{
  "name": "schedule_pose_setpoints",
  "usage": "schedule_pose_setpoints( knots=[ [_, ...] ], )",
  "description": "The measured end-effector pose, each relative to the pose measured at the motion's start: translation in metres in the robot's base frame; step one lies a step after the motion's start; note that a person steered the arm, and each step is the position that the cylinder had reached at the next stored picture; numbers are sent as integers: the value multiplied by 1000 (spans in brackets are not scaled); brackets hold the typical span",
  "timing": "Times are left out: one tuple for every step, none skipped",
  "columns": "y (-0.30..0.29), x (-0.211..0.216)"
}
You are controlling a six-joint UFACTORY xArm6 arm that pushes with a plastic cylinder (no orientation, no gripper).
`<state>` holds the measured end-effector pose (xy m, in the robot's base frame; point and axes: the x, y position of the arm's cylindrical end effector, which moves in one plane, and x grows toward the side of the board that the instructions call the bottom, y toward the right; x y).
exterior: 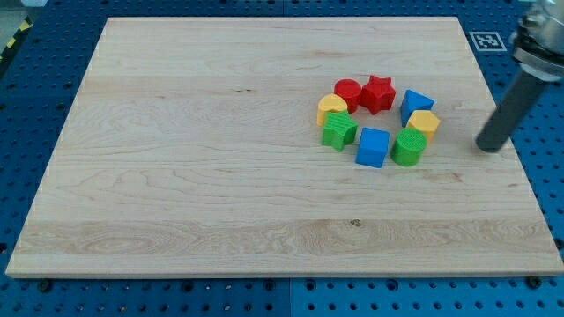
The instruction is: Push the yellow hexagon closer to the blue cube
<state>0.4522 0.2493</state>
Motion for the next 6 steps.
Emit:
schedule_pose_setpoints(
  knots=[
    [-7,-7],
    [-29,-10],
    [-41,-23],
    [-56,-29],
    [-52,-27],
    [-46,-13]
  ],
)
